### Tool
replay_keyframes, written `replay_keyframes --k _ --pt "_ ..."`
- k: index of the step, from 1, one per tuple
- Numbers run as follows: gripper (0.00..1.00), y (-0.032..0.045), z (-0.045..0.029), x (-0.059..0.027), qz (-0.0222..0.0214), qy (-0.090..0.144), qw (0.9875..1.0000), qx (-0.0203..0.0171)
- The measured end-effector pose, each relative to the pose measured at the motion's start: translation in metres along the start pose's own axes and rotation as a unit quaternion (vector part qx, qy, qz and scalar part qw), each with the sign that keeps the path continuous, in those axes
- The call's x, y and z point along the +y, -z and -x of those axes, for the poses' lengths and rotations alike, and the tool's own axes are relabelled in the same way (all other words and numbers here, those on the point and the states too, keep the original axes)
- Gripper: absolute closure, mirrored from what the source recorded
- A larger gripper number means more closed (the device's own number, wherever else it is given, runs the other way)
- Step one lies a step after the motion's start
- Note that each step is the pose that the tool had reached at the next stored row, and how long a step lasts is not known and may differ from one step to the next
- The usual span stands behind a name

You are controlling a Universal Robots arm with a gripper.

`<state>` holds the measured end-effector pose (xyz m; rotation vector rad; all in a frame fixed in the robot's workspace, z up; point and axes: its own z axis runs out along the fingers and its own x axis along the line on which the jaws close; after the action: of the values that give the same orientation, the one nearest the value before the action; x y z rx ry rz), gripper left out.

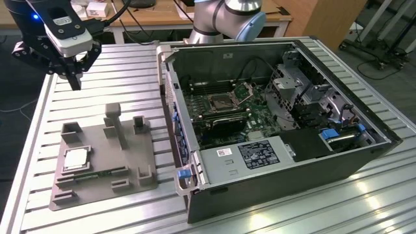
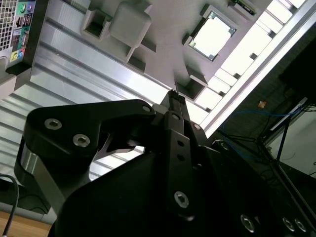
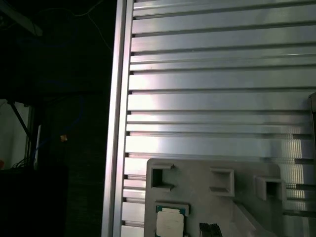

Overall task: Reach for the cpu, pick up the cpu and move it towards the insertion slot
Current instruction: 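Reach for the cpu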

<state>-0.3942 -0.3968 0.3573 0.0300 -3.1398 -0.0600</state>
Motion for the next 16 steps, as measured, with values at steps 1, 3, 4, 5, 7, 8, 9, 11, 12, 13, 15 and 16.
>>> replay_keyframes --k 1,3,4,5,7,8,9,11,12,13,15,16 --pt "0.89 0.0 0.0 0.0 0.0 0.0 1.0 0.0" --pt "0.89 0.0 -0.0001 0.0 0.0 0.0 1.0 0.0" --pt "0.89 0.0 -0.0001 0.0 0.0 0.0 1.0 0.0" --pt "0.89 0.0 -0.0002 0.0 0.0 0.0 1.0 0.0" --pt "0.89 0.0 -0.0014 0.0 0.0 0.0 1.0 0.0" --pt "0.89 0.0 -0.0022 0.0001 0.0 0.0 1.0 0.0" --pt "0.89 0.0 -0.0035 0.0001 0.0 0.0 1.0 0.0" --pt "0.89 -0.0002 -0.0055 0.0001 0.0 0.0 1.0 0.0" --pt "0.89 -0.0002 -0.0064 0.0001 0.0 0.0 1.0 0.0" --pt "0.89 -0.0003 -0.0075 0.0001 0.0 0.0 1.0 0.0" --pt "0.89 -0.0004 -0.0101 0.0002 0.0 0.0 1.0 0.0" --pt "0.89 -0.0006 -0.0113 0.0002 0.0 0.0 1.0 0.0"
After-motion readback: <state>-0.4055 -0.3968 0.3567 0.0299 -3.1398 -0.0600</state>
